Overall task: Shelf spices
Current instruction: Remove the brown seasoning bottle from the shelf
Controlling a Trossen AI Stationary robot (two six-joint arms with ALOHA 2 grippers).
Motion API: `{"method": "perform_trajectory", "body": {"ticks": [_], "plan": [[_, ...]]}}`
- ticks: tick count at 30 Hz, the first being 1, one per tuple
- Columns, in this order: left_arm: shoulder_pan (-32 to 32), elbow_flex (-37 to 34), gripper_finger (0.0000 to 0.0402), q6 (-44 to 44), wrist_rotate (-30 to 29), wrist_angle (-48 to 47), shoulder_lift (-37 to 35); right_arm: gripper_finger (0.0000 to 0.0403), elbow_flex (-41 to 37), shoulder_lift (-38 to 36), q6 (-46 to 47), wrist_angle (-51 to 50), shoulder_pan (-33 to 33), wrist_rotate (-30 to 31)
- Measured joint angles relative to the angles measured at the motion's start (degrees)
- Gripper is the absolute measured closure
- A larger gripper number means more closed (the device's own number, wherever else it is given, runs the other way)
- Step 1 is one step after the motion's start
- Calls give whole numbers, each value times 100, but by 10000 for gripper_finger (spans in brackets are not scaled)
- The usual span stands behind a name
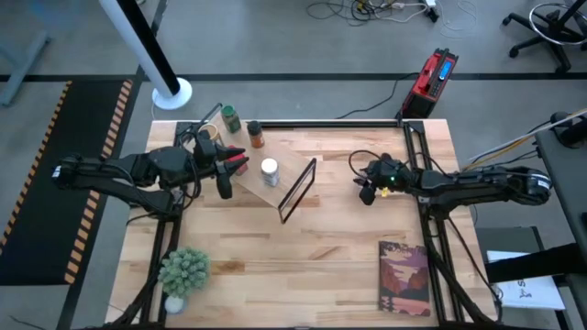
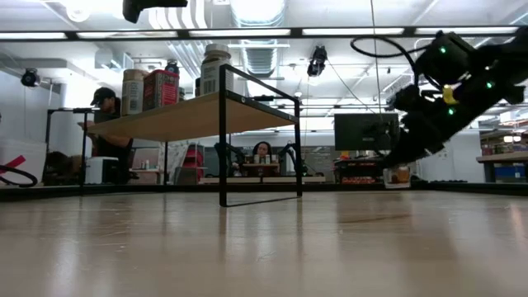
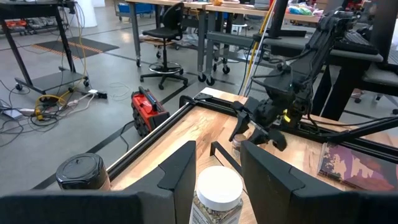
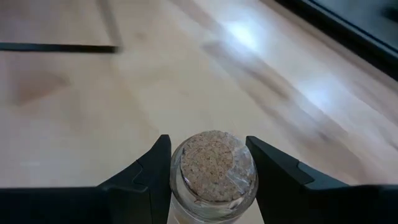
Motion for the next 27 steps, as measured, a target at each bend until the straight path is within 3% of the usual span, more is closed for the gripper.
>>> {"method": "perform_trajectory", "body": {"ticks": [9,15,27], "plan": [[-2,2,287,2,-3,7,0,245,12,104,572,-118,-229,976],[0,0,287,46,-5,11,0,243,8,441,797,-59,-612,986],[-1,0,287,66,-8,11,7,240,36,1332,227,1201,-1160,934]]}}
